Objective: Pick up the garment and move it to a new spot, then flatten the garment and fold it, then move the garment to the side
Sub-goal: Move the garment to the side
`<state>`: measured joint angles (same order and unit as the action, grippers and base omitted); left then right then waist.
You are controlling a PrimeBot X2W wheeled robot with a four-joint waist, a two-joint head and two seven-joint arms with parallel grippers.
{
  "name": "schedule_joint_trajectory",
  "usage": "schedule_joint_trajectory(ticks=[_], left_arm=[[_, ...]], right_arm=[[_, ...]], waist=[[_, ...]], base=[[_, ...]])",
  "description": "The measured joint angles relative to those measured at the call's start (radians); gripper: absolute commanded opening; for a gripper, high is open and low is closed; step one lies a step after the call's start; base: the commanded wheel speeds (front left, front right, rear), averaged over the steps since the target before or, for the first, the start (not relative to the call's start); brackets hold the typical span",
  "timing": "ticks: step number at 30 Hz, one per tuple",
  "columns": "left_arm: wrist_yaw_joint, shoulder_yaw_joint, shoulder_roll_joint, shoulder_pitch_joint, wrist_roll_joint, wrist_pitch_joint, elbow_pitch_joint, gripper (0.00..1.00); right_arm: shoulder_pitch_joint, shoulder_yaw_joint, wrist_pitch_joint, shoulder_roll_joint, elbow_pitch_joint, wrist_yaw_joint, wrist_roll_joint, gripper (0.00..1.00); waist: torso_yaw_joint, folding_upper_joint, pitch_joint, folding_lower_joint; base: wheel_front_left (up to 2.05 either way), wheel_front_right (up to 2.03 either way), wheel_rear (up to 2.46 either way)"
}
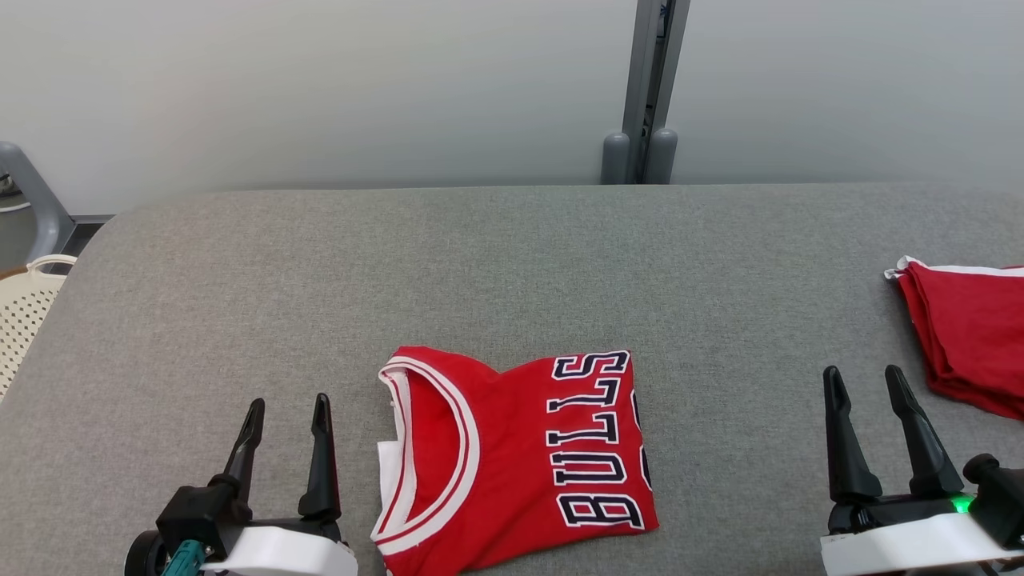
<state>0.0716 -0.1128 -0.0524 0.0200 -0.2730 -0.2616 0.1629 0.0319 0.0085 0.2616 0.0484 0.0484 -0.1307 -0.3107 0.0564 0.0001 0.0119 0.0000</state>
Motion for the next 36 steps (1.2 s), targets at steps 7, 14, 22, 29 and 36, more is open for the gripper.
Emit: schedule_joint_trajectory(ticks=[7, 14, 22, 29, 36], left_arm=[[-0.001, -0.003, 0.000, 0.000, 0.003, 0.000, 0.002, 1.00], [-0.001, -0.014, 0.001, -0.001, 0.005, 0.000, 0.006, 1.00], [0.000, -0.021, 0.002, -0.005, -0.002, 0.000, 0.004, 1.00], [0.000, -0.022, 0.002, -0.007, -0.005, 0.000, 0.000, 1.00], [0.000, -0.023, 0.002, -0.026, -0.005, 0.000, -0.002, 1.00]], right_arm=[[-0.004, 0.009, -0.001, 0.000, 0.011, 0.000, 0.024, 1.00], [-0.070, 0.055, -0.149, 0.000, 0.041, 0.000, 0.061, 1.00], [-0.174, 0.138, -0.571, 0.065, 0.157, 0.000, -0.147, 1.00], [-0.236, 0.171, -0.699, 0.109, 0.249, 0.000, -0.273, 1.00], [-0.313, 0.208, -0.754, 0.137, 0.355, 0.000, -0.332, 1.00]], waist=[[0.005, 0.0000, 0.000, 0.0000], [0.023, 0.0000, 0.002, 0.0000], [0.079, 0.0000, 0.006, 0.0000], [0.120, 0.0000, 0.025, 0.0000], [0.149, 0.0000, 0.067, 0.0000]], base=[[0.00, 0.00, 0.00], [0.00, 0.00, 0.00], [0.00, 0.00, 0.00], [0.00, 0.00, 0.00], [0.00, 0.00, 0.00]])
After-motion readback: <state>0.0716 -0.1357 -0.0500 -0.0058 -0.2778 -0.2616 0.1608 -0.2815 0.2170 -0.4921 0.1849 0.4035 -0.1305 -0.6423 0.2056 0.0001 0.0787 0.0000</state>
